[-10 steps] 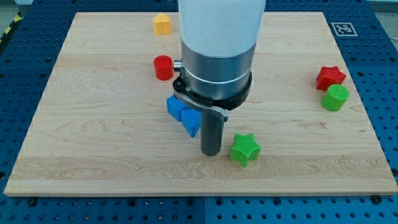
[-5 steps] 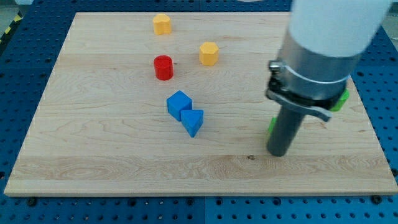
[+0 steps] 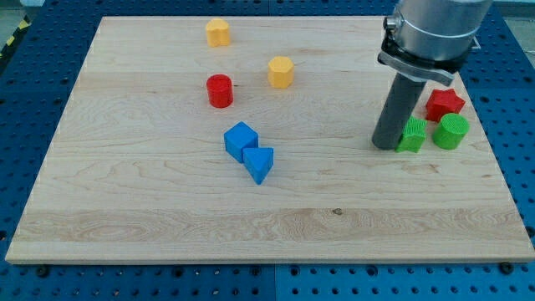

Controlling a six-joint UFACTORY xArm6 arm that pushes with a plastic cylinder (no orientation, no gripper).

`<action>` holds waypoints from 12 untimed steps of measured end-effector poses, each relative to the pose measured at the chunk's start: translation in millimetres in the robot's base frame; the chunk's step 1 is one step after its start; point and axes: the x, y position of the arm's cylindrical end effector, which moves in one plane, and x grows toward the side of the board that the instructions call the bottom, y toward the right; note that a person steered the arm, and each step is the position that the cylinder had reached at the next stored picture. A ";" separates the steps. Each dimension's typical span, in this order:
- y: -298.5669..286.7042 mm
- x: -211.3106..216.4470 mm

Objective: Slide the green star closer to green circle

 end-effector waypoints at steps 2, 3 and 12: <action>17.9 -38.1; 14.4 -14.6; 56.4 39.4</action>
